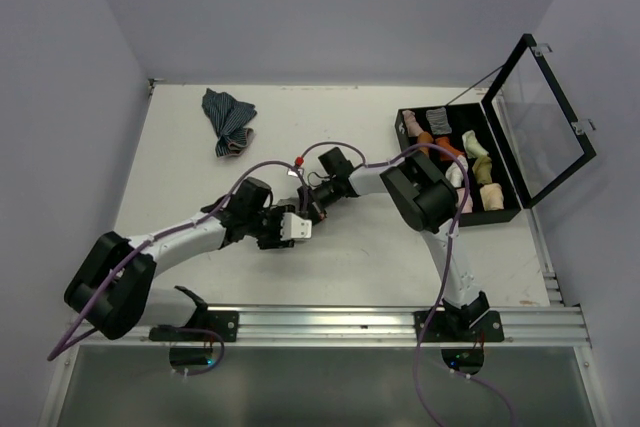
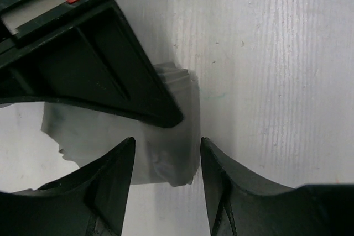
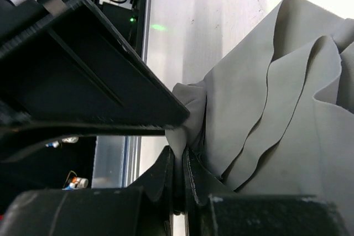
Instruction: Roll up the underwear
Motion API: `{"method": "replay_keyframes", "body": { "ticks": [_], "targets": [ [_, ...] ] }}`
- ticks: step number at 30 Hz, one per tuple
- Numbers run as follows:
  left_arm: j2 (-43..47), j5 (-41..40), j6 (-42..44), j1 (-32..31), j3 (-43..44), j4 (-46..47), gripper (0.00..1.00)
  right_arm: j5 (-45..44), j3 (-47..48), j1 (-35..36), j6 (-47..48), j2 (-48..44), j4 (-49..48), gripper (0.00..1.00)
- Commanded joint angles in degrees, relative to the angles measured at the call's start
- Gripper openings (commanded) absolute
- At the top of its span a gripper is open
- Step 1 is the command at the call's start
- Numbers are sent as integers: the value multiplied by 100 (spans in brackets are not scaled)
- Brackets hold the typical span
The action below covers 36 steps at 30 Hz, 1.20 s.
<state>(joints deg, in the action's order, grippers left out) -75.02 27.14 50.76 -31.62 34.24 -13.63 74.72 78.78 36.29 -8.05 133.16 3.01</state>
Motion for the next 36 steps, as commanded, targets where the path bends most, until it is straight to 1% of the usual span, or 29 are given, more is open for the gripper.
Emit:
{"method": "replay_keyframes", "body": {
  "ticks": [1,3,5,6,7,8,9,10,11,12,13,14,15,17,18,19,20,23,24,25,26,27,28,29,31,32,34,35,36],
  "targets": [
    [-231,-349,171,-292,-119,651,54,-810,-162,-70,217,605,77,0],
    [-390,-472,223,-467,-119,642,50,-818,-170,-78,155,588,43,0],
    [-539,-542,268,-556,-102,520,41,-836,-170,-114,111,570,25,0],
    [-609,-551,267,-617,-23,432,36,-836,-162,-114,102,553,25,1],
    [-810,-569,267,-635,38,301,25,-845,-153,-131,94,518,33,3],
    [-916,-560,250,-644,213,-5,20,-845,-144,-140,76,483,68,5],
    [-1022,-560,215,-644,284,-156,16,-836,-127,-175,102,456,112,11],
    [-1162,-517,241,-644,346,-306,6,-897,-39,-193,163,369,217,16],
    [-1190,-473,241,-644,399,-525,3,-924,40,-228,286,316,610,21],
    [-1216,-420,259,-644,408,-623,0,-933,119,-306,530,263,779,29],
    [-1277,-350,267,-644,417,-728,0,-976,311,-342,629,228,955,34],
    [-1330,-288,267,-644,460,-938,0,-1072,417,-412,743,123,1348,38],
    [-1392,-201,294,-644,496,-1079,0,-1117,662,-500,1048,70,1569,48],
    [-1515,-130,285,-644,566,-1351,0,-1309,953,-605,1340,-35,2235,57],
    [-1550,-103,268,-635,601,-1440,0,-1354,1068,-728,1472,-149,2353,59],
    [-1698,-16,259,-644,680,-1719,0,-1407,1252,-799,1517,-237,2449,61],
    [-1795,54,241,-635,881,-1870,0,-1486,1332,-886,1561,-325,2581,61],
    [-2226,371,110,-460,1337,-2406,0,-1609,1377,-1203,1623,-791,2582,61],
    [-2375,424,40,-320,1488,-2556,0,-1749,1333,-1351,1779,-957,2591,60],
    [-2716,529,13,-241,1646,-2696,0,-1837,1211,-1414,1903,-1272,2617,59],
    [-2919,651,-31,-144,2048,-3063,0,-1916,1123,-1484,2165,-1475,2678,58],
    [-3156,792,-57,92,2295,-3311,0,-1961,1026,-1572,2350,-1643,2749,57],
    [-3629,1046,-93,216,2515,-3731,0,-2092,877,-1599,2561,-1984,2871,56],
    [-3877,1153,-84,322,2987,-3970,0,-2215,789,-1608,2911,-2126,3064,54],
    [-4517,1398,-40,586,3403,-4331,0,-2330,456,-1617,3291,-2608,3232,52],
    [-4695,1435,-40,656,3771,-4594,0,-2356,288,-1608,3449,-2768,3154,52],
    [-5107,1470,-40,806,4080,-4780,0,-2400,-185,-1573,3634,-3084,3031,52],
    [-5214,1470,-40,850,4334,-4816,0,-2479,-301,-1529,3905,-3329,2996,52],
    [-5415,1496,-40,867,4450,-4859,0,-2575,-494,-1355,4038,-3419,2995,52]
  ]
}}
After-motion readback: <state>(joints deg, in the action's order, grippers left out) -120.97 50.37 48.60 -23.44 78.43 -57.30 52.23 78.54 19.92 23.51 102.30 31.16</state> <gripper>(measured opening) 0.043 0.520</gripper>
